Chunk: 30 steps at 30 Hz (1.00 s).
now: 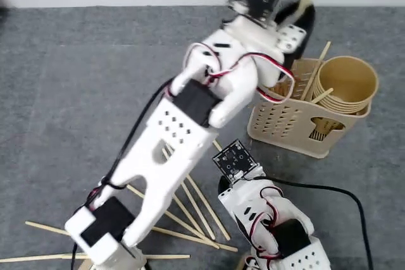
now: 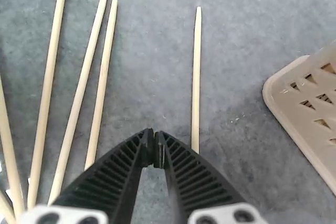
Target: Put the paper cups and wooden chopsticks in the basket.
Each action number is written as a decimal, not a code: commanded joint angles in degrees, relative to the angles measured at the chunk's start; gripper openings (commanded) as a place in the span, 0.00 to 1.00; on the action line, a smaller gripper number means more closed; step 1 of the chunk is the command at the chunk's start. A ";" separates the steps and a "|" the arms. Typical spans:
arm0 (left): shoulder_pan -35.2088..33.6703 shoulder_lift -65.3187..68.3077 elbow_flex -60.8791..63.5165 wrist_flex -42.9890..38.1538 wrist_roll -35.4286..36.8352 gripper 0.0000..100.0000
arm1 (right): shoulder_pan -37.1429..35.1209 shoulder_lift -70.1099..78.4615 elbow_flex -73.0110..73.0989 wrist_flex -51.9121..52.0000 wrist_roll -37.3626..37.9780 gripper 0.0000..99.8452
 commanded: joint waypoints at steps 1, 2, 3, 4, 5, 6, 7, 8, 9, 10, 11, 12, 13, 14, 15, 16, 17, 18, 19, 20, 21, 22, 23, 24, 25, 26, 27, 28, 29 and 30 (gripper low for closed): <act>0.44 0.97 -1.80 -0.88 0.44 0.02 | -0.22 -0.48 -0.26 -0.92 0.62 0.01; 0.44 1.58 -1.89 0.09 0.44 0.02 | -0.22 -0.48 -0.26 -0.92 0.62 0.01; 0.44 2.11 -1.89 1.05 0.44 0.03 | -0.22 -0.48 -0.26 -0.92 0.62 0.01; 0.44 2.46 -1.89 1.93 0.44 0.06 | -0.22 -0.48 -0.26 -0.92 0.62 0.01; 0.44 2.73 -1.89 3.08 0.53 0.08 | -0.22 -0.48 -0.26 -0.92 0.62 0.01; 0.35 2.73 -1.89 4.40 0.53 0.11 | -0.22 -0.48 -0.26 -0.92 0.62 0.01; 0.26 2.64 -2.15 5.71 0.53 0.12 | -0.22 -0.48 -0.26 -0.84 0.62 0.01; 0.18 2.20 -2.24 6.86 0.53 0.14 | -0.13 -0.48 -0.26 -0.84 0.62 0.01; -0.09 1.41 -2.24 7.91 0.53 0.14 | -0.04 -0.48 -0.26 -0.84 0.62 0.01; -0.70 0.26 -2.24 9.05 0.53 0.14 | -0.04 -0.48 -0.26 -0.84 0.62 0.01; -1.05 -1.05 -2.24 10.37 0.53 0.14 | -0.04 -0.48 -0.26 -0.84 0.62 0.01; -1.32 -2.37 -2.24 11.87 0.53 0.14 | -0.04 -0.48 -0.26 -0.84 0.62 0.01; -1.58 -3.78 -2.24 13.54 0.44 0.14 | -0.04 -0.48 -0.26 -0.84 0.62 0.01; -2.46 -5.27 -2.24 15.38 0.26 0.14 | 0.04 -0.48 -0.35 -0.84 0.53 0.01; -3.43 -7.03 -2.24 17.58 0.18 0.14 | 0.04 -0.48 -0.53 -0.84 0.35 0.01; -4.31 -8.97 -2.24 19.78 0.18 0.14 | 0.04 -0.48 -0.70 -0.84 0.18 0.01; -5.63 -10.73 -2.15 22.33 0.09 0.14 | 0.04 -0.48 -0.79 -0.84 0.18 0.01; -7.21 -12.57 -2.15 25.23 0.09 0.14 | 0.04 -0.48 -0.79 -0.84 0.09 0.01; -9.05 -14.33 -2.07 28.22 0.09 0.14 | 0.04 -0.48 -0.88 -0.84 0.09 0.01; -11.08 -16.09 -1.98 31.12 0.00 0.14 | 0.04 -0.48 -0.97 -0.84 -0.44 0.01; -13.10 -17.76 -1.98 34.11 0.00 0.14 | -0.04 -0.48 -1.41 -0.84 -1.49 0.01; -15.38 -19.25 -1.98 37.10 0.00 0.14 | -0.13 -0.22 -2.29 -0.40 -2.20 0.01; -17.67 -20.75 -1.98 39.74 0.00 0.14 | -0.13 0.04 -3.60 -0.04 -2.81 0.01; -19.87 -22.07 -1.98 42.29 0.00 0.14 | -0.13 0.13 -4.92 1.27 -3.16 0.01; -21.89 -23.21 -1.98 44.48 -0.09 0.14 | -0.22 0.13 -6.51 2.59 -3.16 0.01; -23.74 -24.26 -1.98 46.33 -0.79 0.14 | -0.22 0.13 -8.00 3.56 -3.08 0.01; -25.49 -25.32 -1.89 48.09 -1.85 0.14 | -0.22 0.13 -9.23 4.18 -2.90 0.01; -27.16 -26.29 -1.89 49.67 -3.08 0.14 | -0.22 0.22 -10.37 4.53 -2.37 0.01; -28.75 -27.08 -1.89 51.08 -4.22 0.14 | -0.22 0.22 -11.25 4.53 -1.67 0.01; -30.24 -27.87 -1.89 52.40 -4.92 0.14 | -0.22 0.40 -12.04 4.18 -0.97 0.01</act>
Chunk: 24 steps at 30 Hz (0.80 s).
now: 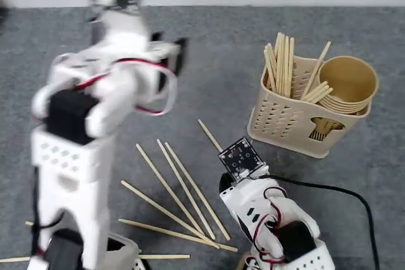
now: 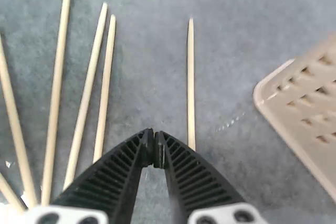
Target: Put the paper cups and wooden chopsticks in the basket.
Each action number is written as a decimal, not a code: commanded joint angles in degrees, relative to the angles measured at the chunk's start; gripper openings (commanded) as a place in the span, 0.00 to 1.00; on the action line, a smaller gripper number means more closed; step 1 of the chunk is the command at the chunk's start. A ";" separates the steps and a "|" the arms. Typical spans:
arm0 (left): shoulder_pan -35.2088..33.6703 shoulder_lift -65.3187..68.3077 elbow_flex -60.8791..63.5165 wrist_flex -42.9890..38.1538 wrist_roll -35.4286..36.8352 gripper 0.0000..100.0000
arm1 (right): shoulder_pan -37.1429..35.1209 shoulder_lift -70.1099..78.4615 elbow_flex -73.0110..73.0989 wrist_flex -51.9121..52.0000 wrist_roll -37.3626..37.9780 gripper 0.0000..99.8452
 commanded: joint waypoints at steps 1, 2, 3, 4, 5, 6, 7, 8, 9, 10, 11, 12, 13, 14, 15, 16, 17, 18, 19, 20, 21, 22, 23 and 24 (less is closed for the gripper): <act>-5.71 -4.92 -1.89 4.75 -2.81 0.14 | -0.57 1.36 -6.24 0.13 1.93 0.01; -7.38 -5.54 -1.89 6.15 -3.08 0.14 | -1.36 2.59 -7.03 -0.04 2.55 0.01; -9.32 -6.07 -1.89 7.47 -3.08 0.14 | -2.42 4.62 -7.82 -0.31 2.99 0.01; -11.34 -6.51 -1.89 8.70 -3.08 0.14 | -3.38 7.08 -8.88 -0.40 3.16 0.01; -13.54 -6.86 -1.80 9.85 -3.08 0.14 | -4.26 9.89 -10.29 -0.31 3.16 0.01; -15.65 -7.12 -1.63 10.90 -3.08 0.14 | -5.41 13.05 -12.22 -0.13 3.16 0.01; -17.85 -7.47 -0.84 11.34 -2.99 0.14 | -6.46 16.48 -14.15 -0.13 3.16 0.01; -19.96 -7.91 0.66 11.25 -2.99 0.14 | -7.16 19.91 -16.18 -0.13 3.16 0.01; -21.98 -8.53 2.42 11.25 -2.81 0.14 | -7.87 23.52 -18.11 -0.13 3.08 0.01; -23.74 -9.14 4.35 11.16 -2.81 0.14 | -8.48 27.12 -19.78 -0.57 2.99 0.01; -25.05 -9.85 6.55 10.90 -2.81 0.14 | -9.19 30.64 -21.36 -0.75 2.99 0.01; -26.37 -10.55 8.84 10.20 -2.81 0.14 | -10.07 34.24 -22.86 -1.63 2.90 0.01; -27.43 -11.34 10.86 9.58 -2.99 0.14 | -10.68 37.76 -24.18 -2.42 2.90 0.01; -28.66 -12.22 12.88 8.97 -2.99 0.14 | -11.30 41.10 -25.58 -3.21 2.90 0.01; -29.98 -13.19 14.90 8.18 -2.99 0.14 | -11.91 44.62 -26.90 -4.00 2.81 0.03; -31.12 -14.15 16.92 7.12 -2.99 0.14 | -12.53 48.04 -28.22 -4.70 2.73 0.06; -32.26 -15.12 18.68 6.07 -2.99 0.14 | -12.97 51.56 -29.45 -5.32 1.76 0.09; -33.41 -16.18 20.62 5.01 -2.99 0.14 | -13.41 54.81 -30.86 -6.20 0.00 0.13; -34.46 -17.14 22.46 3.96 -2.99 0.14 | -13.85 58.24 -32.26 -7.16 -1.49 0.16; -35.43 -18.20 24.48 2.81 -2.99 0.14 | -14.37 61.76 -33.85 -7.87 -2.64 0.18; -36.22 -19.16 26.51 1.67 -2.99 0.14 | -14.90 65.19 -35.78 -8.22 -3.52 0.19; -37.01 -20.04 28.62 0.62 -2.99 0.14 | -15.60 68.79 -37.71 -8.40 -4.22 0.19; -37.63 -20.92 30.81 -0.53 -2.99 0.14 | -16.31 72.31 -39.74 -8.40 -4.48 0.20; -38.07 -21.71 32.92 -1.58 -2.99 0.14 | -16.75 75.65 -41.76 -8.40 -5.01 0.20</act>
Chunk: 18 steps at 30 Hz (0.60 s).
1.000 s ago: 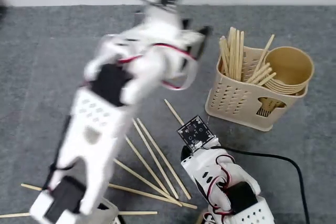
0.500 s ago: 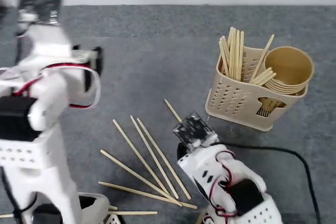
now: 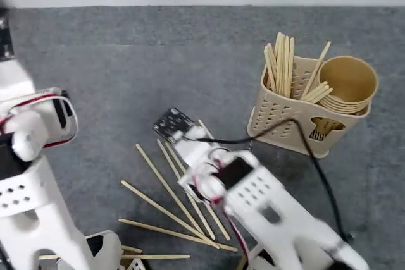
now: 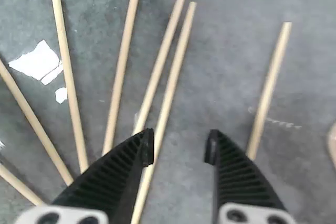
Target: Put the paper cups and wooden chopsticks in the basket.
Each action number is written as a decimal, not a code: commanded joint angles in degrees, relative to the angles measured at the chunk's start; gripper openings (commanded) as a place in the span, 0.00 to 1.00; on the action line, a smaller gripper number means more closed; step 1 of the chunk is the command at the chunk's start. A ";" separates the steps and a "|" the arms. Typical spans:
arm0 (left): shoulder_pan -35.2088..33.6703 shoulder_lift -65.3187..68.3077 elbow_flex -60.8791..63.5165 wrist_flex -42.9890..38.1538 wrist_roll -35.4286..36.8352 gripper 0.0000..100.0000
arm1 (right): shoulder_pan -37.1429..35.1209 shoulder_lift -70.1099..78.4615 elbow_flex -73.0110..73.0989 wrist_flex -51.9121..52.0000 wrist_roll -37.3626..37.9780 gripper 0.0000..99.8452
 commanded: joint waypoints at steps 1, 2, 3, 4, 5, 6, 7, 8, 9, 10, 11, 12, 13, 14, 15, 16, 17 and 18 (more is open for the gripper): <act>-2.11 -4.31 5.93 -5.10 -0.35 0.14 | -1.89 12.00 -9.58 -1.27 -2.73 0.20; -2.55 -5.01 7.96 -6.33 -0.35 0.14 | -2.07 15.08 -11.69 -1.27 -3.78 0.20; -3.08 -5.63 9.89 -7.65 -0.44 0.14 | -2.24 17.98 -13.63 -1.27 -4.75 0.20; -3.60 -6.33 11.82 -8.97 -0.44 0.14 | -2.24 20.70 -15.47 -1.27 -5.36 0.20; -4.04 -6.86 13.58 -10.11 -0.44 0.14 | -2.24 23.25 -17.14 -1.27 -5.71 0.20; -4.40 -7.38 15.08 -11.08 -0.44 0.14 | -2.24 25.71 -18.64 -1.19 -5.89 0.20; -4.75 -7.91 16.40 -11.87 -0.44 0.14 | -2.24 28.00 -19.96 -1.19 -5.98 0.20; -4.75 -8.35 17.71 -12.40 -0.44 0.14 | -2.24 30.11 -21.01 -1.19 -5.98 0.20; -4.75 -8.79 18.77 -12.75 -0.53 0.14 | -2.24 31.87 -21.98 -1.19 -5.98 0.20; -4.75 -9.14 19.56 -12.75 -0.62 0.14 | -2.24 33.54 -22.77 -1.19 -5.98 0.20; -4.75 -9.41 20.35 -12.75 -1.23 0.14 | -2.24 34.95 -23.38 -1.19 -6.07 0.20; -4.75 -9.76 20.79 -12.75 -1.85 0.14 | -2.24 36.00 -23.82 -1.19 -6.07 0.20; -4.75 -10.02 21.14 -12.75 -2.11 0.14 | -2.33 36.88 -24.09 -1.19 -6.07 0.20; -4.75 -10.29 21.41 -12.75 -2.20 0.14 | -2.33 37.58 -24.44 -1.19 -6.07 0.20; -4.75 -10.55 21.41 -12.57 -2.29 0.14 | -2.33 38.29 -24.70 -1.27 -6.07 0.20; -4.75 -10.64 21.49 -12.57 -2.29 0.14 | -2.33 38.90 -24.70 -1.27 -6.15 0.20; -4.75 -10.81 21.67 -12.57 -2.29 0.14 | -2.33 39.43 -24.70 -1.27 -6.15 0.20; -4.75 -10.90 21.67 -12.57 -2.29 0.14 | -2.33 39.96 -24.70 -1.45 -6.15 0.20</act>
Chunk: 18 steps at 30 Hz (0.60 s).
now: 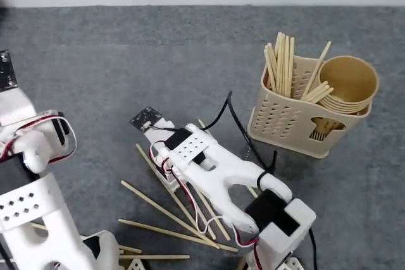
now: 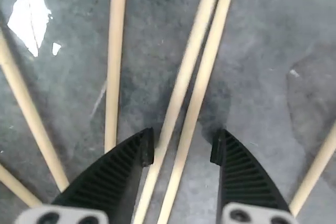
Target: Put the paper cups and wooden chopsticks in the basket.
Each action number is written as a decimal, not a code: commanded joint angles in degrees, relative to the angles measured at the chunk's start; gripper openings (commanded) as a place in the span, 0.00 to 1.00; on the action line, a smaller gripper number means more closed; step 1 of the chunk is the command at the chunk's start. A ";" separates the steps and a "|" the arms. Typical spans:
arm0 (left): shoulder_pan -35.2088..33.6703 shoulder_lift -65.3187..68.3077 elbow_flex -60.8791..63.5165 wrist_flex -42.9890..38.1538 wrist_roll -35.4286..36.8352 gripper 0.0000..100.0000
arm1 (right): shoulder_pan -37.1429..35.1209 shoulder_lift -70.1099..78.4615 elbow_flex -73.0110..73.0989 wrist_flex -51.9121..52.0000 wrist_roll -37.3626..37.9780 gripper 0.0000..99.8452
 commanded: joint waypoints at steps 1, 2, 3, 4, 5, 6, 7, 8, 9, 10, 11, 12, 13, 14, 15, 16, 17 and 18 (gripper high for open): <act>-0.18 -2.11 -0.22 -1.14 -0.53 0.14 | -0.40 1.10 -2.73 -1.19 -0.70 0.19; -0.18 -2.11 -0.22 -0.97 -0.53 0.14 | -0.31 1.71 -2.64 -1.27 -1.41 0.19; -0.18 -2.11 -0.22 -0.97 -0.53 0.14 | -0.22 2.33 -2.64 -1.19 -2.20 0.19; -0.18 -2.11 -0.22 -0.97 -0.53 0.14 | -0.13 3.03 -2.64 -1.01 -2.73 0.19; -0.18 -2.11 -0.22 -0.88 -0.53 0.14 | -0.04 3.38 -2.73 -0.84 -2.64 0.18; -0.18 -2.11 -0.22 -0.88 -0.53 0.14 | 0.04 3.56 -2.81 -0.84 -2.46 0.16; -0.18 -2.11 -0.22 -0.79 -0.53 0.14 | 0.04 3.65 -2.90 -0.84 -2.46 0.12; -0.18 -2.11 -0.22 -0.53 -0.53 0.14 | -0.04 3.65 -2.90 -0.84 -2.46 0.08; -0.18 -2.11 -0.31 -0.09 -0.62 0.14 | -0.04 3.65 -2.90 -1.01 -2.37 0.04; -0.18 -2.11 -0.31 0.09 -0.62 0.14 | -0.04 3.65 -2.99 -1.27 -2.11 0.00; -0.18 -2.11 -0.40 0.44 -0.62 0.14 | 0.04 3.65 -2.99 -1.27 -1.23 0.01; -0.18 -2.11 -0.40 0.62 -0.62 0.14 | 0.13 3.65 -2.99 -1.19 -0.44 0.02; -0.18 -2.11 -0.40 0.70 -0.62 0.14 | 0.48 3.65 -2.99 -1.19 -0.09 0.02; -0.18 -2.11 -0.40 0.70 -0.62 0.14 | 0.75 3.65 -2.99 -1.19 -0.09 0.01; -0.18 -2.11 -0.40 0.70 -0.62 0.14 | 1.01 3.65 -2.99 -1.10 0.00 0.01; -0.18 -2.11 -0.40 0.70 -0.62 0.14 | 1.19 3.56 -2.99 -0.92 0.00 0.01; -0.18 -2.11 -0.40 0.70 -0.62 0.14 | 1.19 3.47 -2.99 -0.92 0.00 0.01; -0.18 -2.11 -0.40 0.70 -0.62 0.14 | 1.19 2.95 -2.99 -0.92 0.09 0.01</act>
